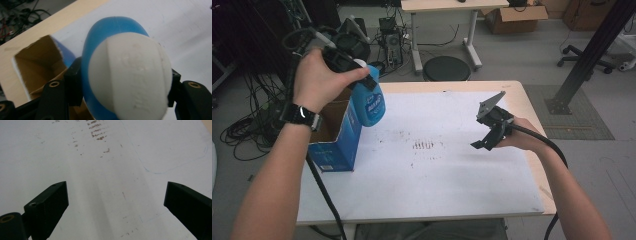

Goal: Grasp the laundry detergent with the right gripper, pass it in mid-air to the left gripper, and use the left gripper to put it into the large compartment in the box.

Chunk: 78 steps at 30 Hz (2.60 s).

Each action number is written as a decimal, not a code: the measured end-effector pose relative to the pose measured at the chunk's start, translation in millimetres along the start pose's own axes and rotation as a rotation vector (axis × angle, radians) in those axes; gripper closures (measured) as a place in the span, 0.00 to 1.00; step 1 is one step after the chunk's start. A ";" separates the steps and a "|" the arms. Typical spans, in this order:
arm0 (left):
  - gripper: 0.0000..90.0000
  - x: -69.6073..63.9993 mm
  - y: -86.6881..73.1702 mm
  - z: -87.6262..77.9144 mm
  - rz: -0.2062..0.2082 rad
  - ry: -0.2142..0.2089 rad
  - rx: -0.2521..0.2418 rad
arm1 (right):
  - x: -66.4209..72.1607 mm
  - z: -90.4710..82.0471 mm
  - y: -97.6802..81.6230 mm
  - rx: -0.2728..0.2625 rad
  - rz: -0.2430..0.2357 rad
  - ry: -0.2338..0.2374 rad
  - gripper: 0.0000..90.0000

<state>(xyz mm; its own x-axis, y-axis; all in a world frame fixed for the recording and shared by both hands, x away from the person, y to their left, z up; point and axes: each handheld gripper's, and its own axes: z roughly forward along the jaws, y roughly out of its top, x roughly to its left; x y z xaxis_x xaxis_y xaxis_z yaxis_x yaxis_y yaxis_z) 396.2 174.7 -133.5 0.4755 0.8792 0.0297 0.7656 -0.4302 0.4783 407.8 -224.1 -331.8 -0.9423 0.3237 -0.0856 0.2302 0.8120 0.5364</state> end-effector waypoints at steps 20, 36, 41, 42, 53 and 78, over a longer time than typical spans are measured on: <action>0.42 68.5 -33.3 -25.4 -0.363 0.180 0.011 | -12.1 -17.5 -19.3 0.066 0.036 -0.048 0.07; 0.42 87.2 -67.4 24.8 -0.395 0.170 0.066 | -12.2 -13.3 -15.1 0.081 0.031 -0.044 0.07; 0.42 89.2 -76.4 44.7 -0.395 0.145 0.082 | -12.2 -12.0 -14.3 0.088 0.032 -0.044 0.07; 0.42 89.3 -78.2 48.8 -0.393 0.144 0.086 | -12.1 -11.6 -14.1 0.088 0.032 -0.043 0.07; 0.42 91.3 -97.1 86.4 -0.392 0.124 0.149 | -12.2 -10.1 -14.4 0.093 0.031 -0.039 0.07; 0.42 86.2 -112.1 113.5 -0.369 0.136 0.177 | -13.8 -8.9 -15.8 0.095 0.040 -0.038 0.07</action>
<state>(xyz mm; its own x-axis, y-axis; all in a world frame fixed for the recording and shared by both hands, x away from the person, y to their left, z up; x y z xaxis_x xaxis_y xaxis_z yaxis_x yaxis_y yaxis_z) 400.5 275.5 -284.1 0.1032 0.9946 0.0062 0.9417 -0.0997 0.3214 415.0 -245.7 -331.7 -0.9225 0.3734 -0.0982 0.2911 0.8398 0.4583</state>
